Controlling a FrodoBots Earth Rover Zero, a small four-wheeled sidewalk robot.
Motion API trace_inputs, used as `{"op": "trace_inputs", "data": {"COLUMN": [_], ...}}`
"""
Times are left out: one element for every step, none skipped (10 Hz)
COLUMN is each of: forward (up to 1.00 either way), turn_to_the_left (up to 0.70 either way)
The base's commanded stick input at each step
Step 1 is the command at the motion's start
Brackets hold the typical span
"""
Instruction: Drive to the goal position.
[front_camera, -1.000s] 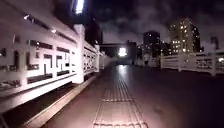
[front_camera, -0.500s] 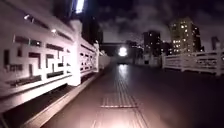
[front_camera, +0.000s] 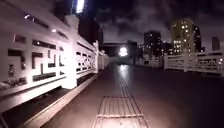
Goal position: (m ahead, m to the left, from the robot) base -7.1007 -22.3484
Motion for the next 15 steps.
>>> {"op": "trace_inputs", "data": {"forward": [0.45, 0.45, 0.45, 0.45, 0.45, 0.45, 0.45, 0.45, 0.45, 0.45, 0.45, 0.45, 0.45, 0.45, 0.45], "turn_to_the_left": [0.0, 0.0, 0.0, 0.0, 0.0, 0.0, 0.0, 0.0, 0.0, 0.0, 0.0, 0.0, 0.0, 0.0, 0.0]}}
